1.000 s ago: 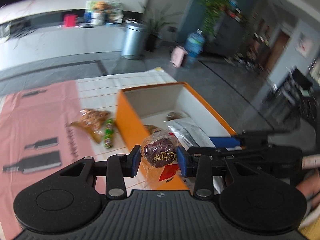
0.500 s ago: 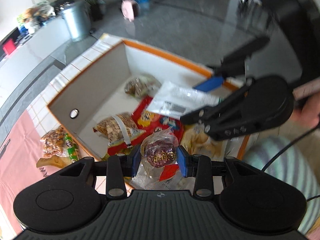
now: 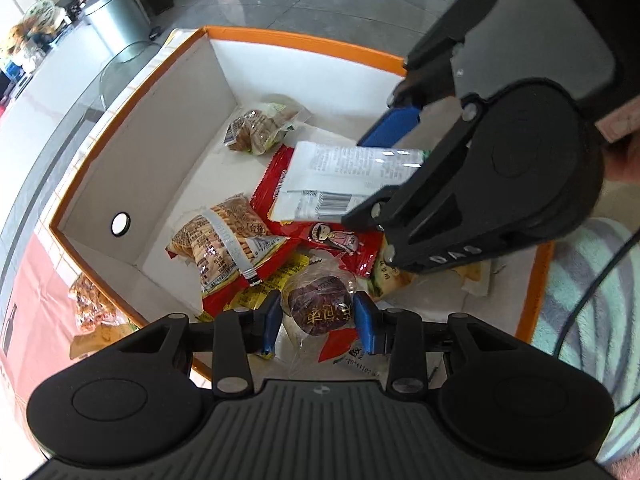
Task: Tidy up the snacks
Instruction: 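Carry the candy packet into the box while the right gripper carries the white bar, then open both grippers to drop the candy and white bar into the box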
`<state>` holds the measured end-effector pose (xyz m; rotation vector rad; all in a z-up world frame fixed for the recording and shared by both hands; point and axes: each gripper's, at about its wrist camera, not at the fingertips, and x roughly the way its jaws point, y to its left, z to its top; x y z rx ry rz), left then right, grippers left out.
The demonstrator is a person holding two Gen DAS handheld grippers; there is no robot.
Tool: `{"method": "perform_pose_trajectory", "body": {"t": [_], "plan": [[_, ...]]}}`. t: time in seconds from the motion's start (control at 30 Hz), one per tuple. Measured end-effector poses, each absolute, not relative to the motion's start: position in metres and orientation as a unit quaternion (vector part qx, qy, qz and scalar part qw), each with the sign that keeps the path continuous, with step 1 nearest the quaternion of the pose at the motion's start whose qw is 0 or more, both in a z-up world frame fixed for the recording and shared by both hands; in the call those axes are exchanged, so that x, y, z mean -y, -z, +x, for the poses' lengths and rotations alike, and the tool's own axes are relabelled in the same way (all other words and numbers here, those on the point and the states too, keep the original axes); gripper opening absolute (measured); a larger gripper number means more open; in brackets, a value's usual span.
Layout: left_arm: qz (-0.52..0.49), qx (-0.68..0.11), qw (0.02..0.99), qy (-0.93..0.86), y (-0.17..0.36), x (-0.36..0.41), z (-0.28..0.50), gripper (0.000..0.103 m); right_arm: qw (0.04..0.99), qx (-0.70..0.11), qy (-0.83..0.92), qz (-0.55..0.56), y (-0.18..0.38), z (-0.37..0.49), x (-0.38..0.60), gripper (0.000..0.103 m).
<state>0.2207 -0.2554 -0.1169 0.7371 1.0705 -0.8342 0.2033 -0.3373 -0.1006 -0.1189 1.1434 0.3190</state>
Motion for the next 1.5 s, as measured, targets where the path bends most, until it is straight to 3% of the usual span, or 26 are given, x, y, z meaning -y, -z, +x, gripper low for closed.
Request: {"method": "perform_pose_trajectory", "body": {"t": [0.43,0.6,0.67,0.93,1.17,1.5], "plan": [[0.374,-0.472,0.717,0.351,0.128,0.262,0.216,0.046,0.808,-0.564,-0.161,-0.060,0.117,0.208,0.331,0.047],[0.375,-0.456,0.720,0.365,0.127,0.261,0.216,0.056,0.804,-0.569,-0.159,-0.062,0.115,0.207,0.333,0.052],[0.368,-0.450,0.727,0.365,0.123,0.259,0.215,0.065,0.803,-0.572,-0.154,-0.060,0.113,0.206,0.333,0.053],[0.315,-0.437,0.766,0.352,0.094,0.238,0.203,0.072,0.816,-0.561,-0.135,-0.040,0.096,0.193,0.332,0.073],[0.251,-0.414,0.814,0.321,0.055,0.201,0.189,0.074,0.846,-0.523,-0.103,-0.001,0.065,0.175,0.332,0.073],[0.103,-0.363,0.905,0.196,0.010,0.109,0.170,0.075,0.908,-0.406,-0.075,0.078,0.025,0.128,0.290,0.073]]}}
